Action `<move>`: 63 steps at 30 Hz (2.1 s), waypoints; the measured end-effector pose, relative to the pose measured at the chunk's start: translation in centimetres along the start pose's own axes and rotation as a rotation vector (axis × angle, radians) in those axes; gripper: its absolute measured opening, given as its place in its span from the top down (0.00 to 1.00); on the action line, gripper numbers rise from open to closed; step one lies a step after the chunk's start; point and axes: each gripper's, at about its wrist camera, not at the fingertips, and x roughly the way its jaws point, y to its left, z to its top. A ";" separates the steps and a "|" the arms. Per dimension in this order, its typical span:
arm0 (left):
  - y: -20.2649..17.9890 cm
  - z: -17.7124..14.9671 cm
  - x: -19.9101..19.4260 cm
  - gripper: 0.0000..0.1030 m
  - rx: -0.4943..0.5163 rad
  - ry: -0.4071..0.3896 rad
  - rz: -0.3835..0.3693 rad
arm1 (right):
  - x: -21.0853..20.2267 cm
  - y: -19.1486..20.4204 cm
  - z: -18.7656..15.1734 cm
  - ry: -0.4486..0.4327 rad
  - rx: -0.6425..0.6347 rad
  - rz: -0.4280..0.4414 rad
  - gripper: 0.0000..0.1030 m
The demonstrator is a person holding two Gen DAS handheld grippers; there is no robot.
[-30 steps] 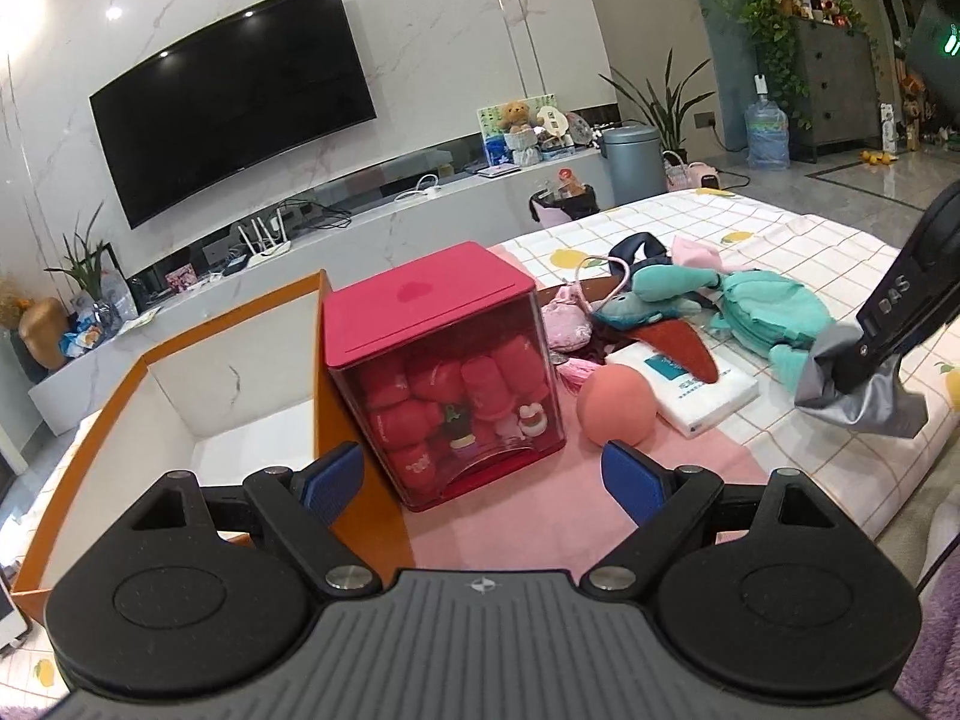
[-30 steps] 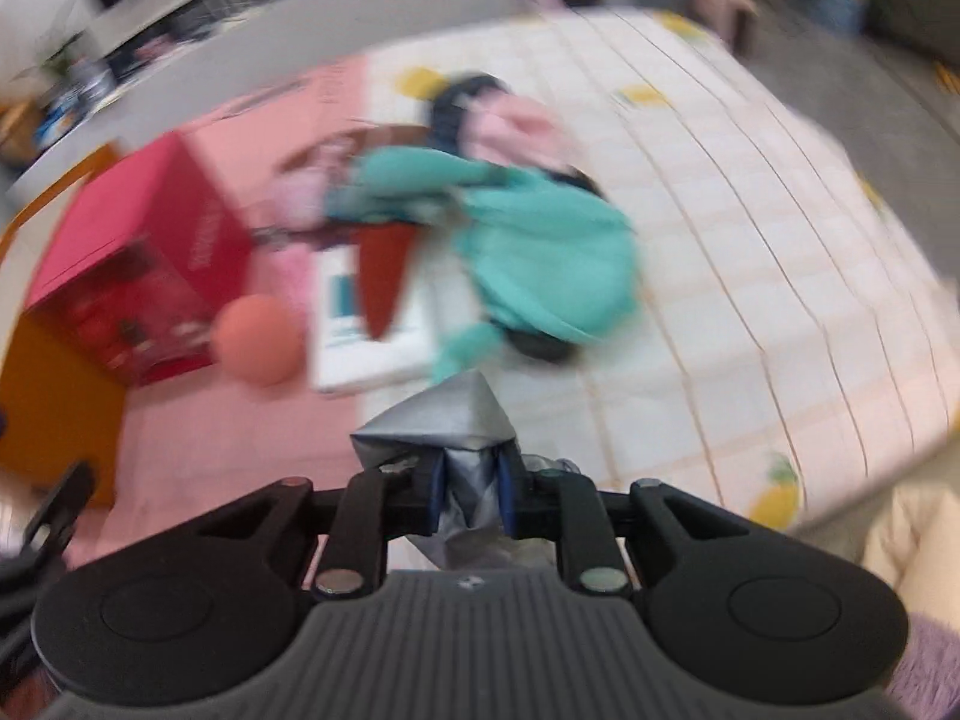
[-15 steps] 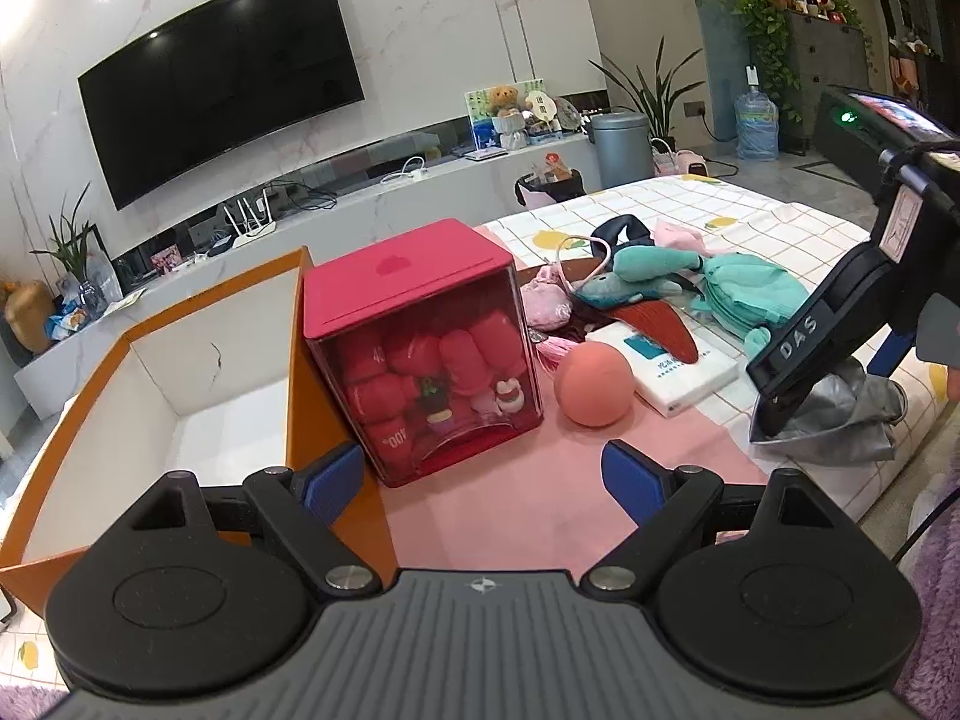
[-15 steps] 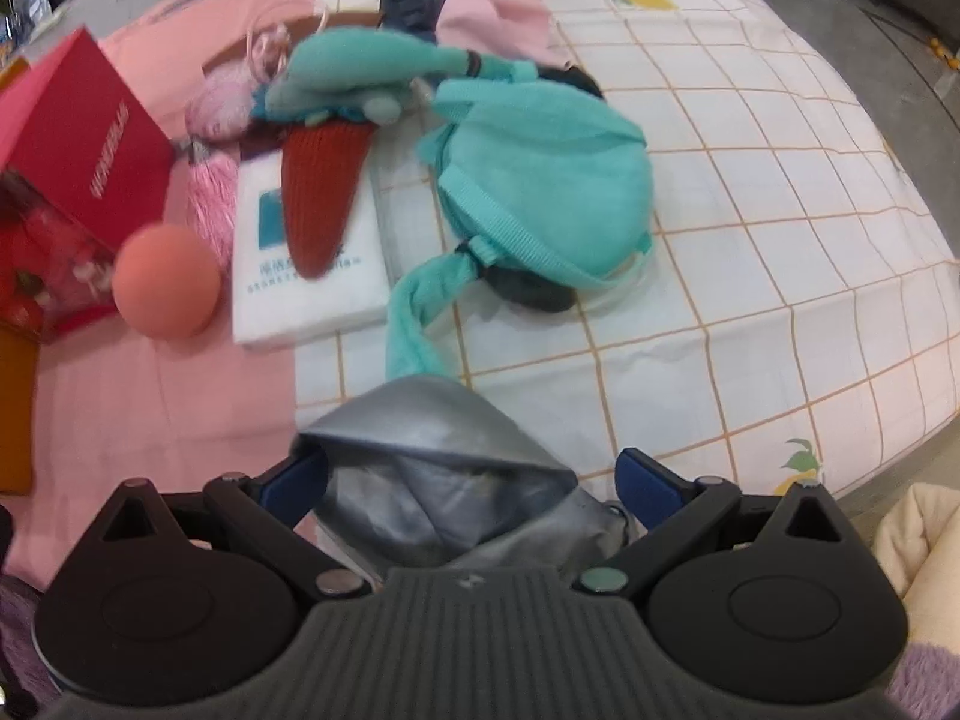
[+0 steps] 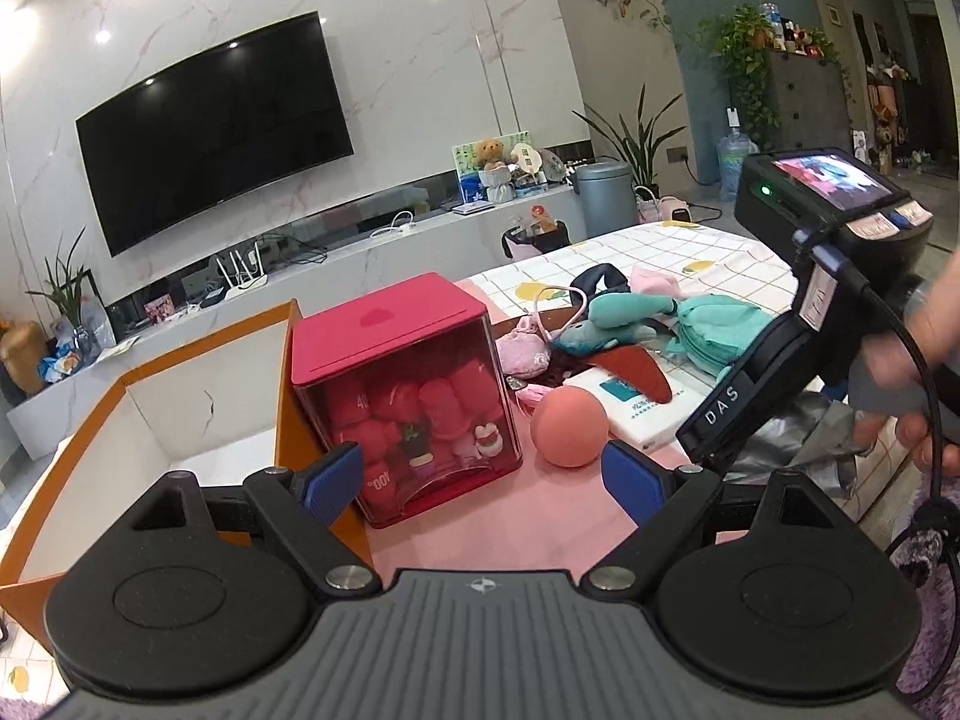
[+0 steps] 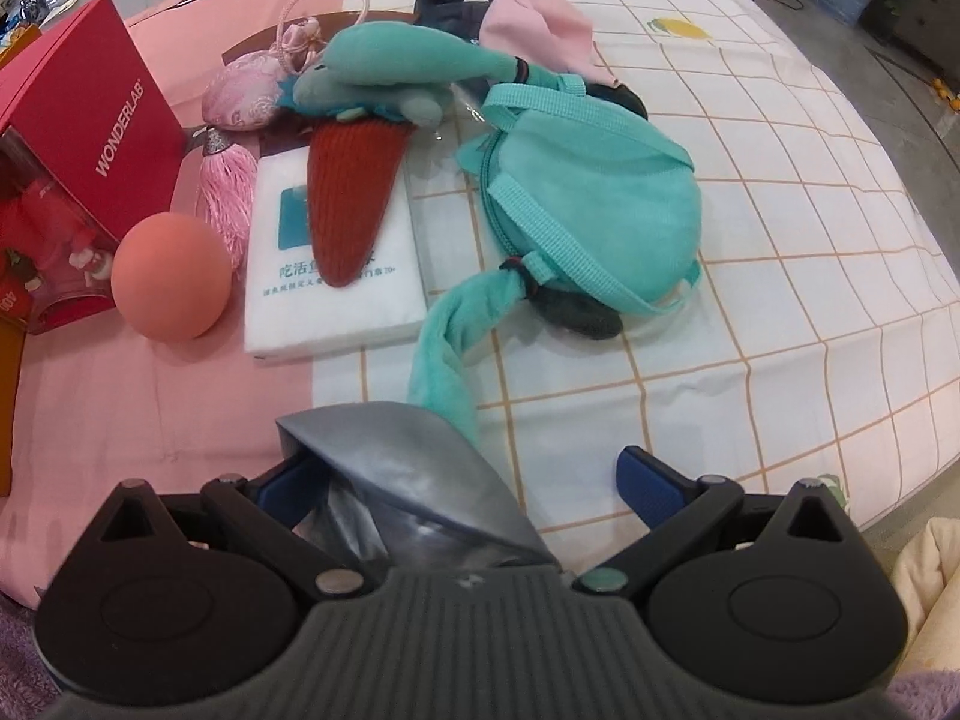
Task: Organize soft objects
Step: 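Close the right gripper on the grey pouch and lift it, then grasp the coral-pink ball with the left gripper while the right gripper holds the pouch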
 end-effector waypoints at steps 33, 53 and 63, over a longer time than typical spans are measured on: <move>-0.7 -0.1 -0.1 0.00 -0.031 0.008 0.016 | -7.9 0.1 -2.8 -0.410 -0.037 -0.007 0.93; -5.5 1.4 9.1 0.13 -0.013 0.093 -0.061 | -11.8 -3.5 -5.5 -0.495 0.051 0.158 0.84; -4.0 0.8 11.5 0.29 -0.174 0.148 -0.027 | -10.2 -3.6 -5.6 -0.374 0.015 0.233 0.80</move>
